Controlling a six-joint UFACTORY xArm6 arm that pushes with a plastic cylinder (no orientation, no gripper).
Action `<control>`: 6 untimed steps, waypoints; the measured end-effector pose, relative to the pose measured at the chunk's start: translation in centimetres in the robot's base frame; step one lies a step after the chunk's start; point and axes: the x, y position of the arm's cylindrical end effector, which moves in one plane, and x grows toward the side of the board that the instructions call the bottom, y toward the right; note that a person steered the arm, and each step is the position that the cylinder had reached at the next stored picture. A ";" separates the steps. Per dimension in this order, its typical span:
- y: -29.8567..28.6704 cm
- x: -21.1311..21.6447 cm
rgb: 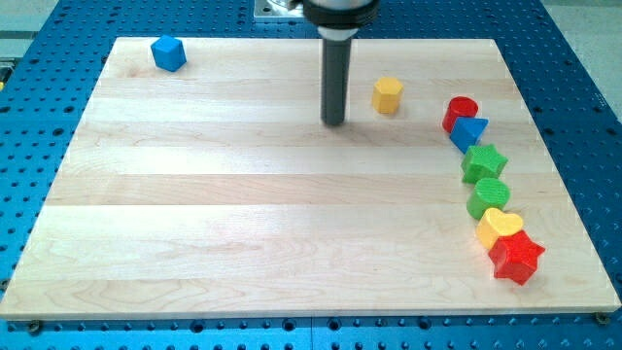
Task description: Place the hexagon above the red circle
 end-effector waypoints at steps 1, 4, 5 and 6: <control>5.9 -1.2; 12.2 -4.0; 12.7 -4.4; 13.1 -5.3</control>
